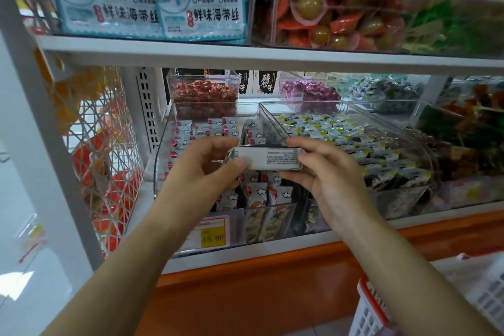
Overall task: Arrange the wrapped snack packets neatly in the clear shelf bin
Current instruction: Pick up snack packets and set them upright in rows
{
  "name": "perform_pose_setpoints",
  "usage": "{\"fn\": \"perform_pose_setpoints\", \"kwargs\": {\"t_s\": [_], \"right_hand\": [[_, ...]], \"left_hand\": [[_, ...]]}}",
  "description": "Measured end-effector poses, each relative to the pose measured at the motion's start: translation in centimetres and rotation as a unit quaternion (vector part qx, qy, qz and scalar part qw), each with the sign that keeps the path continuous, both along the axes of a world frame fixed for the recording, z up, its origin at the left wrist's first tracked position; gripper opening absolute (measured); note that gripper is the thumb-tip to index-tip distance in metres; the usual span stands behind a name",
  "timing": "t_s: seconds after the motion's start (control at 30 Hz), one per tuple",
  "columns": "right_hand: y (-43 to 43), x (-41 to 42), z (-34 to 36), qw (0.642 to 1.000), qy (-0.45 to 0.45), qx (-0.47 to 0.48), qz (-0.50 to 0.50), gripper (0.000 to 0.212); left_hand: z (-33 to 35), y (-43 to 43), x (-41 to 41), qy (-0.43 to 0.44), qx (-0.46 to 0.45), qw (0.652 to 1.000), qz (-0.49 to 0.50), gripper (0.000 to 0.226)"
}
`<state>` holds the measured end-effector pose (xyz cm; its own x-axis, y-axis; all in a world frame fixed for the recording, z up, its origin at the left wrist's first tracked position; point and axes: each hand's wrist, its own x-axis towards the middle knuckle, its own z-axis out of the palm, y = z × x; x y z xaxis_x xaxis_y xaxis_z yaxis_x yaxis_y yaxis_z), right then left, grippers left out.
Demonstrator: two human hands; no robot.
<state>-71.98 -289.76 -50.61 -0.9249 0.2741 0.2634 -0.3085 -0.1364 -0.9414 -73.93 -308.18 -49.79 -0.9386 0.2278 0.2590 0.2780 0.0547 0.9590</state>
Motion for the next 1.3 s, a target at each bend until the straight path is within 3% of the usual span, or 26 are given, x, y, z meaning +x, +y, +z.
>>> {"fn": "perform_pose_setpoints", "kwargs": {"t_s": [0.2, 0.33, 0.5, 0.6, 0.73, 0.87, 0.93, 1.07, 1.2, 1.3], "right_hand": [[-0.2, -0.2, -0.1, 1.0, -0.001, 0.023, -0.002, 0.012], [-0.1, -0.4, -0.3, 0.997, 0.001, 0.064, -0.035, 0.026], [-0.5, -0.4, -0.4, 0.979, 0.051, 0.18, -0.085, 0.021], [-1.0, -0.2, -0.4, 0.971, 0.081, 0.214, -0.07, 0.023], [-1.1, -0.2, -0.3, 0.971, 0.079, 0.213, -0.071, 0.018], [-1.2, -0.3, -0.5, 0.972, 0.077, 0.207, -0.079, 0.022], [-1.2, -0.4, -0.6, 0.98, 0.059, 0.166, -0.09, 0.023], [-1.0, -0.8, -0.5, 0.999, 0.026, 0.028, -0.006, 0.011], [-1.7, -1.5, -0.8, 0.994, 0.029, 0.097, 0.037, 0.042], [-1.6, -2.1, -0.2, 0.994, 0.042, 0.099, -0.005, 0.013]], "left_hand": [[0.2, -0.5, 0.0, 0.044, -0.063, 0.997, 0.013, 0.032], [0.4, -0.3, 0.3, 0.075, -0.103, 0.992, 0.007, 0.03], [0.2, 0.2, 0.3, 0.035, -0.063, 0.997, 0.024, 0.007], [0.2, 0.2, 0.0, 0.024, -0.049, 0.997, 0.052, 0.012], [0.4, -0.1, -0.5, -0.005, -0.016, 0.997, 0.072, 0.021], [0.2, 0.2, -0.3, 0.035, -0.041, 0.993, 0.103, 0.023], [0.3, 0.4, 0.0, 0.051, -0.068, 0.994, 0.071, 0.017], [0.0, 0.6, -0.2, 0.08, -0.138, 0.985, 0.068, 0.043], [-0.2, 0.5, -0.8, 0.105, -0.113, 0.98, 0.122, 0.045], [-0.2, 0.5, -1.3, 0.117, -0.128, 0.977, 0.127, 0.051]]}}
